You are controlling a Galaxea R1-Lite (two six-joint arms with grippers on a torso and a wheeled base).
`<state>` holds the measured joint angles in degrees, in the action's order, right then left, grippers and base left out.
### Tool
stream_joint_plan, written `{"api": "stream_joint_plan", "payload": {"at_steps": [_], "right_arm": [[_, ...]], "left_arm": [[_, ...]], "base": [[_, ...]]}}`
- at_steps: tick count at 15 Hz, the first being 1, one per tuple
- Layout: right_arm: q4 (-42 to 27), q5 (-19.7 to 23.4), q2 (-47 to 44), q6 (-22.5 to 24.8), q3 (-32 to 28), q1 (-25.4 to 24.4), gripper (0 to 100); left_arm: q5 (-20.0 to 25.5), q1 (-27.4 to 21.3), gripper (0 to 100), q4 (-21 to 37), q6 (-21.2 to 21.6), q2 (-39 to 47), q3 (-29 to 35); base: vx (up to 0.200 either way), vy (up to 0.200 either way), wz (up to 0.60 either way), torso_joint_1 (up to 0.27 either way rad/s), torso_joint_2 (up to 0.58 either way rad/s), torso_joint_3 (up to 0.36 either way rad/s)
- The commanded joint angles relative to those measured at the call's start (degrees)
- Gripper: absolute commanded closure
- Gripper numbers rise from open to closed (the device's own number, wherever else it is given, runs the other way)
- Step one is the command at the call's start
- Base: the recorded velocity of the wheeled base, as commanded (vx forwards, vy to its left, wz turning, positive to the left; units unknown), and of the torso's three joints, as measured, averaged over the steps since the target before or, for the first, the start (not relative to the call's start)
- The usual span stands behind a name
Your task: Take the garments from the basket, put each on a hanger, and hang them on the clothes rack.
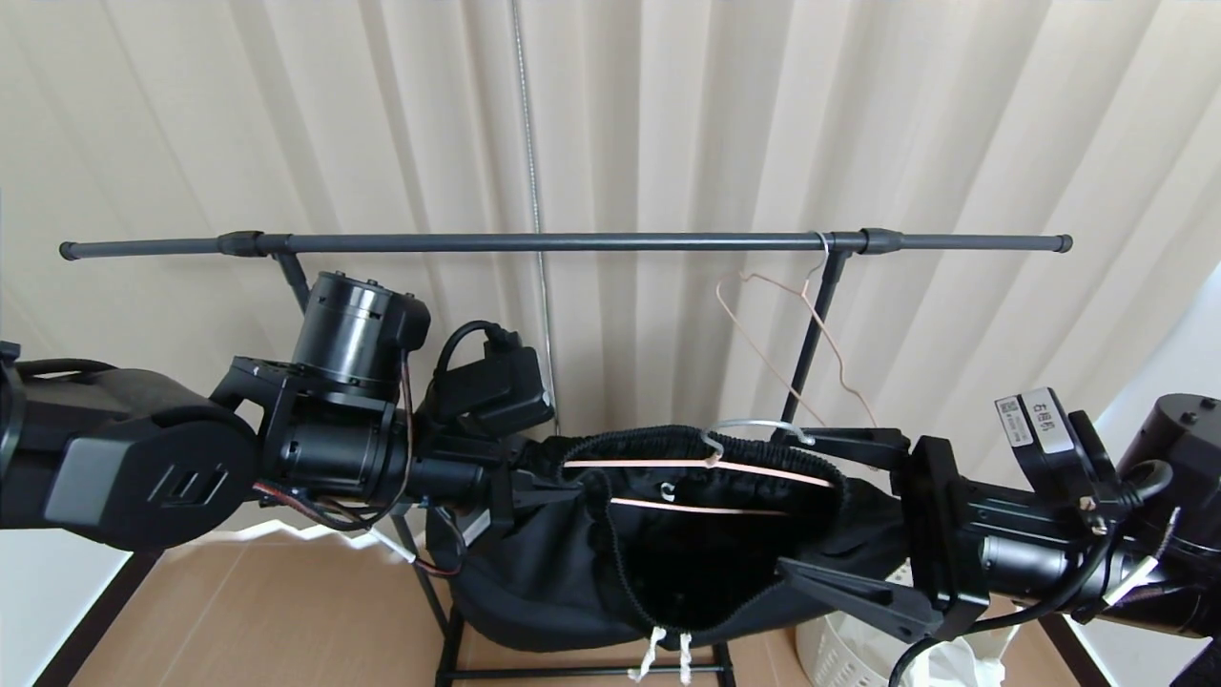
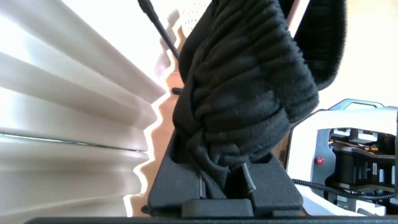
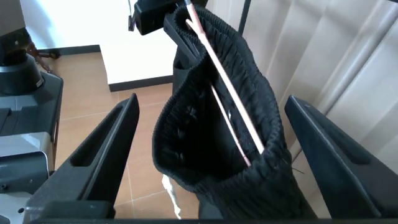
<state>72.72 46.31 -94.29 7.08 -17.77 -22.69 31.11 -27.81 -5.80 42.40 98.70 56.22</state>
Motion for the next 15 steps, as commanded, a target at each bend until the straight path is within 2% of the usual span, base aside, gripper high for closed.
{"api": "stream_joint_plan", "payload": {"at_steps": [1, 8, 12, 15], "right_arm": [[-0.03, 0.01, 0.16, 0.04, -0.33, 2.12, 0], [0.32, 0.53, -1.68, -0.49, -4.02, 10.21, 0], [0.67, 10.82, -5.73, -0.67, -5.52, 18.29, 0], [2.96, 10.64, -10.21, -0.49, -5.78, 18.56, 0]], "left_arm": [[0.00, 0.65, 100, -0.09, -0.12, -0.61, -0.06], [0.00, 3.55, 100, -0.09, -6.80, -6.85, -2.52], [0.00, 5.66, 100, -0.09, -9.00, -10.36, -4.89], [0.00, 5.75, 100, -0.09, -9.97, -11.95, -5.51]], "base": [[0.000, 0.000, 0.00, 0.000, 0.00, 0.000], [0.000, 0.000, 0.00, 0.000, 0.00, 0.000], [0.000, 0.000, 0.00, 0.000, 0.00, 0.000], [0.000, 0.000, 0.00, 0.000, 0.00, 0.000]]}}
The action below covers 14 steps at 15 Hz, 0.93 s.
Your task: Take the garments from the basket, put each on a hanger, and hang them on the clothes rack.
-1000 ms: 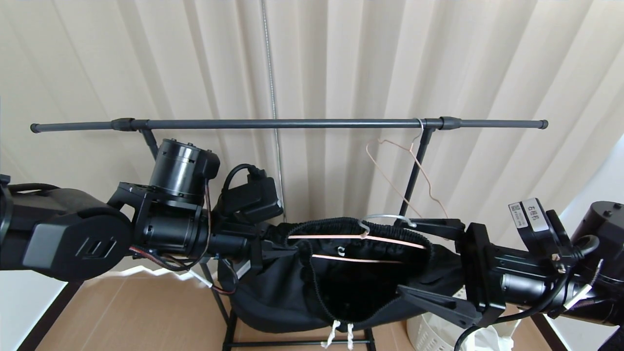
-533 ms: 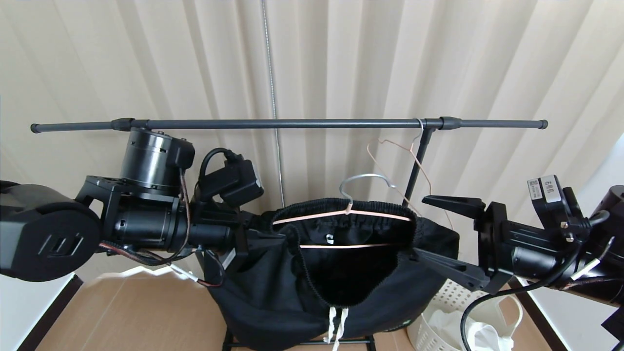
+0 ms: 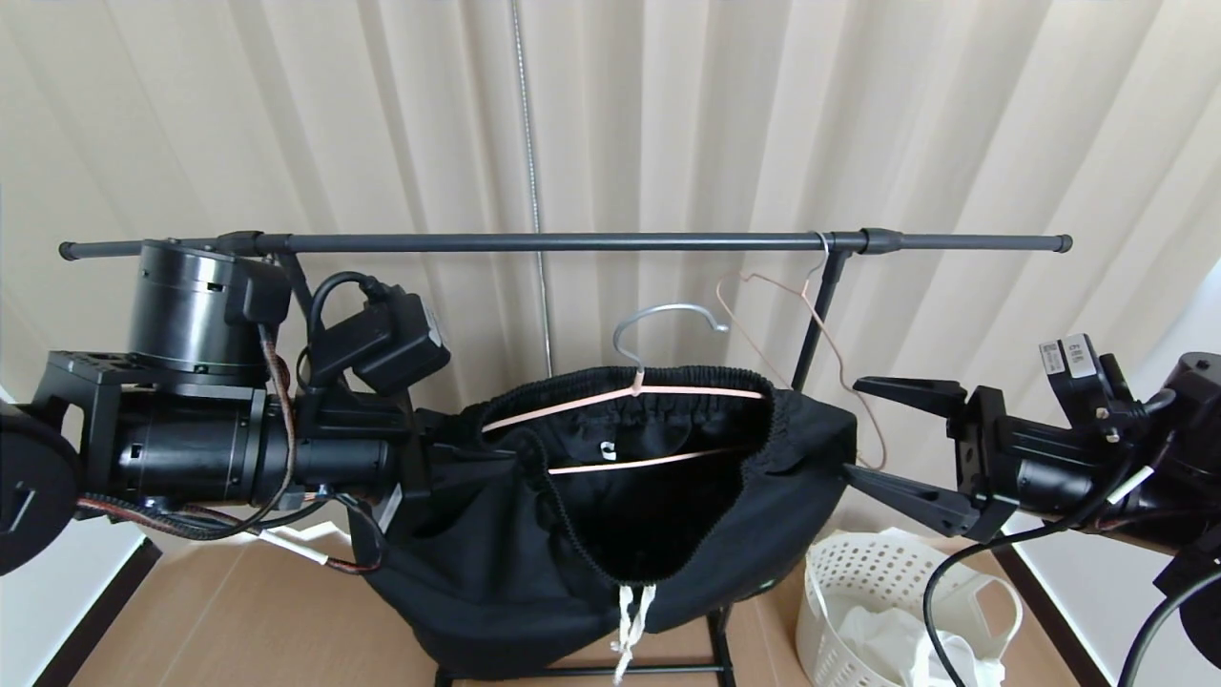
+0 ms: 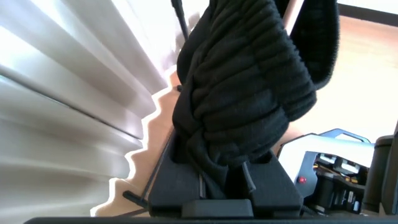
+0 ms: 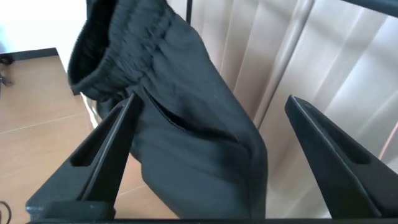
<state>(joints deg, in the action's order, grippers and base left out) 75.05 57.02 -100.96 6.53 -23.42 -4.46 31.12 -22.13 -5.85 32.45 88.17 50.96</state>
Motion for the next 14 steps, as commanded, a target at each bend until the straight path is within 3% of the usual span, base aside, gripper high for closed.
{"api": "stream_joint_plan", "payload": {"at_steps": [1, 6, 14], "right_arm": [[3.00, -0.15, -5.74, 0.15, -0.05, 0.33, 0], [8.98, -2.00, -14.35, 0.06, -0.66, 0.16, 0], [10.65, -4.28, -19.54, 0.23, -1.81, -0.28, 0]], "left_arm": [[-0.01, 0.07, 100, -0.04, -0.11, -1.95, -0.24], [-0.01, -0.20, 100, -0.04, -1.25, -4.24, -1.30], [0.08, -0.29, 100, -3.11, -1.43, -5.38, -2.97]], "base": [[0.000, 0.000, 0.00, 0.000, 0.00, 0.000], [0.000, 0.000, 0.00, 0.000, 0.00, 0.000], [0.000, 0.000, 0.00, 0.000, 0.00, 0.000]]}}
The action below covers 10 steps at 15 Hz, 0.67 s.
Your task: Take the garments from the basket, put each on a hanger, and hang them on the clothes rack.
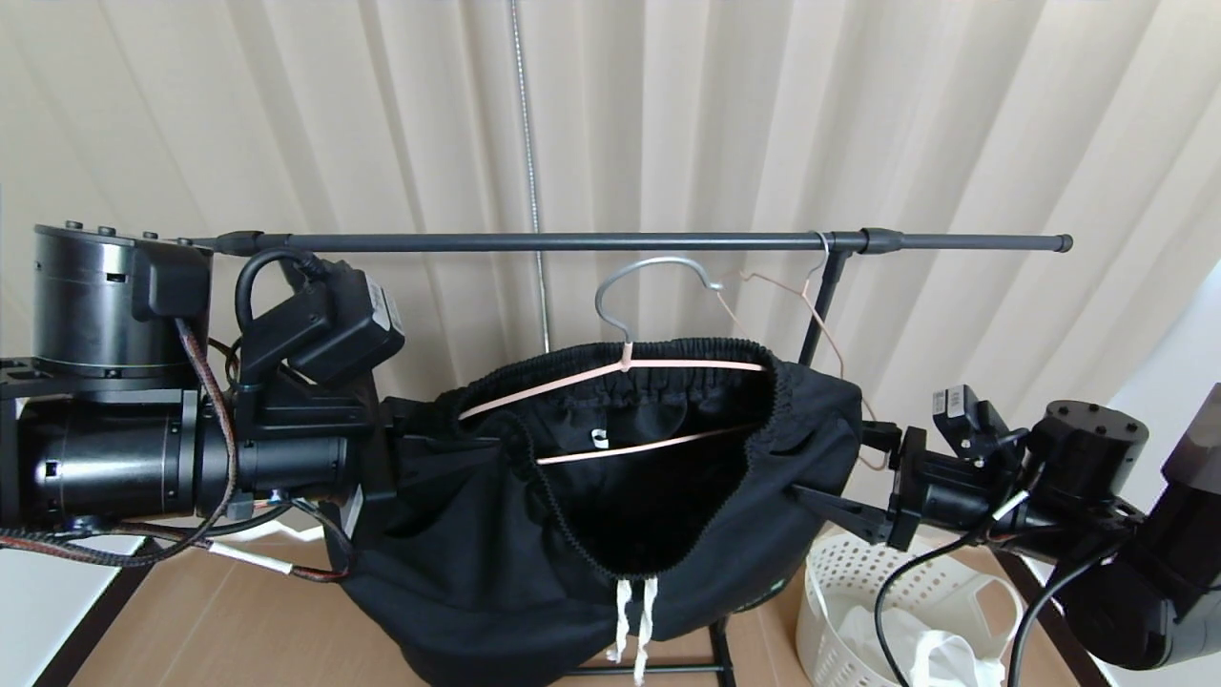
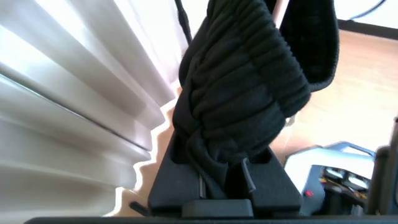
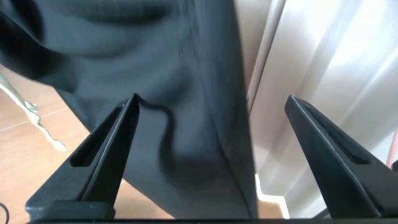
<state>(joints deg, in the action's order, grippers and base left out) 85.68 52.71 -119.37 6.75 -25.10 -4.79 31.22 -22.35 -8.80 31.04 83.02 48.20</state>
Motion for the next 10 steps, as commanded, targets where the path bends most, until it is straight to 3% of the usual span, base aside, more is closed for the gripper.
{"api": "stream_joint_plan", "payload": {"at_steps": [1, 9, 10], "right_arm": [[0.02, -0.07, -1.22, 0.01, -0.12, 0.04, 0], [0.02, -1.56, -2.09, 0.19, -0.39, 0.04, 0], [0.37, -1.82, -2.18, 0.37, -0.48, -0.04, 100]], "left_arm": [[-0.02, 0.02, 100, -0.16, -0.01, -0.22, -0.21], [-0.11, -0.07, 100, -0.08, -2.30, -4.00, -0.39], [-0.11, -0.07, 100, -0.08, -2.65, -4.62, -0.83]], "base": [[0.000, 0.000, 0.00, 0.000, 0.00, 0.000], [0.000, 0.000, 0.00, 0.000, 0.00, 0.000], [0.000, 0.000, 0.00, 0.000, 0.00, 0.000]]}}
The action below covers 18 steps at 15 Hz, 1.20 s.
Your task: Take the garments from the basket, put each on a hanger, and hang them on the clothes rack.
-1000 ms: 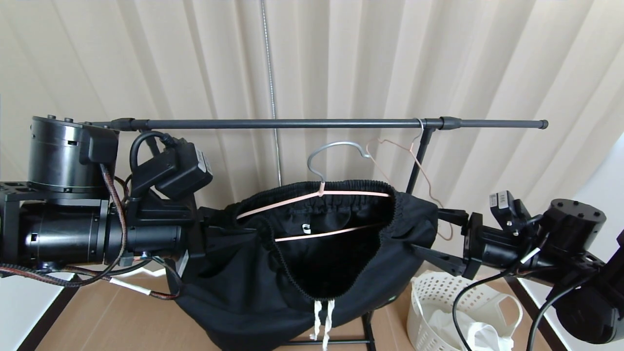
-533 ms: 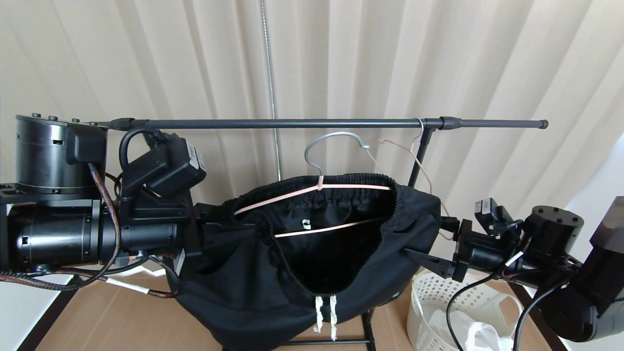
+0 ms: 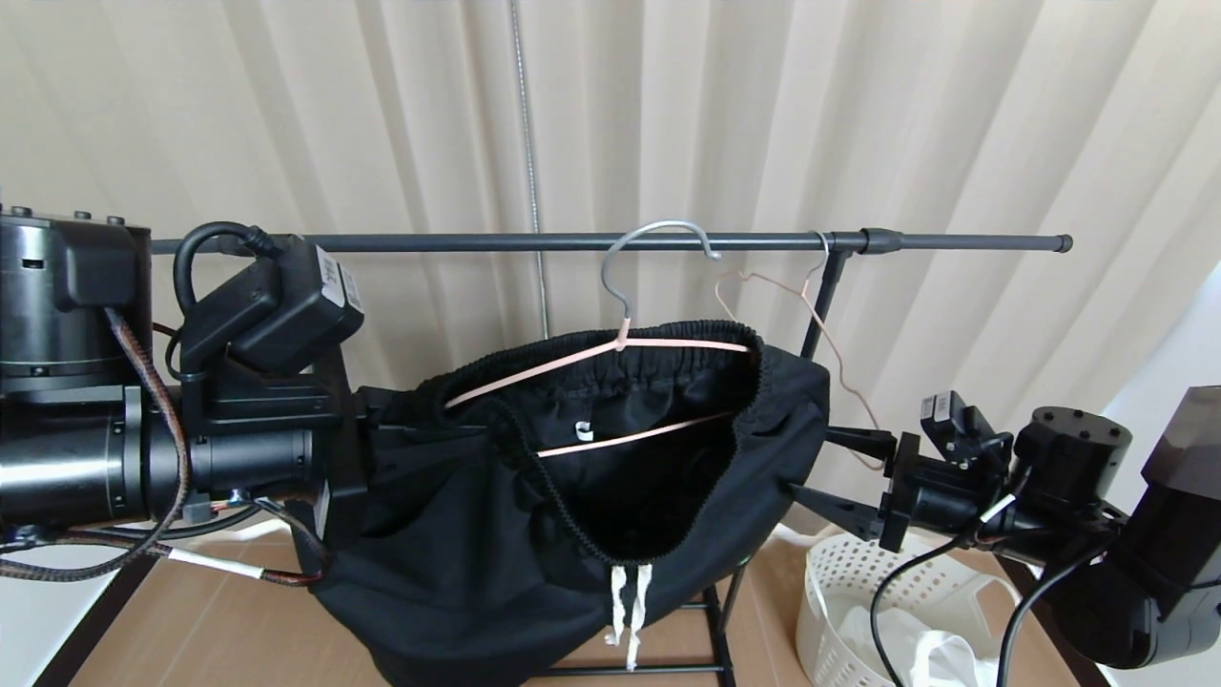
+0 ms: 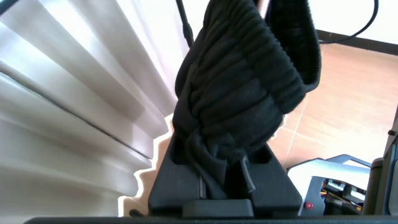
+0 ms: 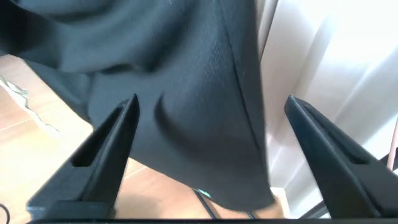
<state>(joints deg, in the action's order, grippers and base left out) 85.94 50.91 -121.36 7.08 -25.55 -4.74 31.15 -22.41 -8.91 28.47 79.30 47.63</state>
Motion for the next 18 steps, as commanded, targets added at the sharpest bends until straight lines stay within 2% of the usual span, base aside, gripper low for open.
{"api": "stream_joint_plan", "payload": {"at_steps": [1, 10, 13, 15, 18], "right_arm": [[0.10, -0.02, -0.11, 0.04, -0.02, -0.09, 100], [0.89, -0.11, 0.24, 0.12, 1.21, -1.23, 100], [3.35, 0.33, -0.72, 4.96, 3.93, -0.88, 100], [1.86, 0.24, -0.02, 4.78, 3.84, -0.97, 100], [-5.96, 0.16, 4.55, 4.43, 2.70, -0.79, 100]], "left_arm": [[-0.03, -0.09, 100, 0.03, -0.08, -0.99, -0.34], [-0.03, -0.01, 100, 0.03, -0.16, -1.25, -1.05], [-0.03, -0.01, 100, -0.05, -0.60, -1.34, -0.96], [-0.03, -0.01, 100, -0.05, -0.87, -1.43, -1.05], [-0.03, 0.08, 100, -0.14, -0.87, -1.34, -0.78]], "base": [[0.000, 0.000, 0.00, 0.000, 0.00, 0.000], [0.000, 0.000, 0.00, 0.000, 0.00, 0.000], [0.000, 0.000, 0.00, 0.000, 0.00, 0.000], [0.000, 0.000, 0.00, 0.000, 0.00, 0.000], [0.000, 0.000, 0.00, 0.000, 0.00, 0.000]]}}
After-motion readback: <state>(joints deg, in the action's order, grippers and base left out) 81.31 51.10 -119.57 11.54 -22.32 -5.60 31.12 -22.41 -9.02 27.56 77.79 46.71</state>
